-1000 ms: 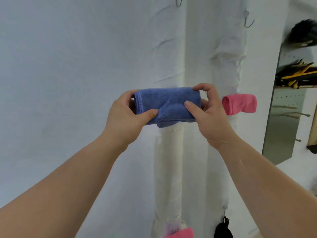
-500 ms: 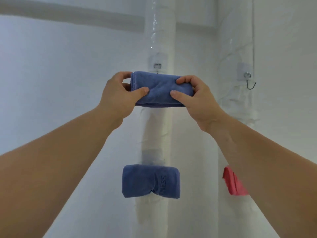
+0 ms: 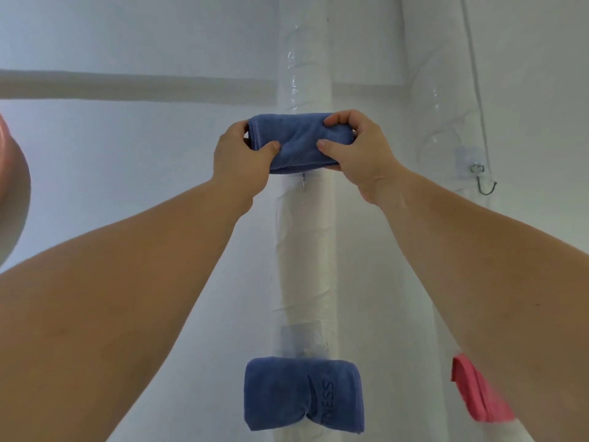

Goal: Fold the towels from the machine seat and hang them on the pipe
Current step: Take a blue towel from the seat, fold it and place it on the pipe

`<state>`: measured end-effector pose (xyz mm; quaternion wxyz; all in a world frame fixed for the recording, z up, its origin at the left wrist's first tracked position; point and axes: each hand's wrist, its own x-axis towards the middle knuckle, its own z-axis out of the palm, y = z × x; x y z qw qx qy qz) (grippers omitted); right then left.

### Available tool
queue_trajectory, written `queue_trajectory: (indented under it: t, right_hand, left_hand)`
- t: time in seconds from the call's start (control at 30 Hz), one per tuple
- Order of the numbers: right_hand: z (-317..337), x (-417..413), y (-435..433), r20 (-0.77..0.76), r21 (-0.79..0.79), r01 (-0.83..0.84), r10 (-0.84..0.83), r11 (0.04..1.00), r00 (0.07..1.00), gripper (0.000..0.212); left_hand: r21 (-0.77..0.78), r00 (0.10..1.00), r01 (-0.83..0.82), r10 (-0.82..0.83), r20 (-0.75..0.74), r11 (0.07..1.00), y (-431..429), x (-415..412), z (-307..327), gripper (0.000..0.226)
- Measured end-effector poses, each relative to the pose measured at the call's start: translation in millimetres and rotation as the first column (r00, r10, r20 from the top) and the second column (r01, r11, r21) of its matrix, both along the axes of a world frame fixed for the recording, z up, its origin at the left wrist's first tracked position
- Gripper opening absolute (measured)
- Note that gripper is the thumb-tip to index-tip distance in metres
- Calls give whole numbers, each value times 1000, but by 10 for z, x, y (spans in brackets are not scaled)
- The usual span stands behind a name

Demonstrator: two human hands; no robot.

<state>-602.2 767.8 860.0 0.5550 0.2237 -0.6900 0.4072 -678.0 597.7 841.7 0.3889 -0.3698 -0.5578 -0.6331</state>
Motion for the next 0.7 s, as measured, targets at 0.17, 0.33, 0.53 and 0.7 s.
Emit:
queue_trajectory:
  t: [0.17,0.33,0.53,0.7]
  right_hand:
    - [44,-184,89,49,-24,-4,5,1000,999,25]
    - [-37,-276,117,53,-20,-9,10,1000,999,25]
    - [-89,-253,142,77,-17,-15,17,1000,997,29]
    - [-168,-329,137,56,-50,49,-46,998,997,30]
  left_hand:
    - [-34,1000,3,-2,19,999,85,-164,58,56]
    - [-21,999,52,-52,7,998,67,-304,-56,58]
    - [-72,994,101,-104,-41,992,60,-379,-137,58]
    - [-158,990,36,-56,-126,987,105,-371,-167,53]
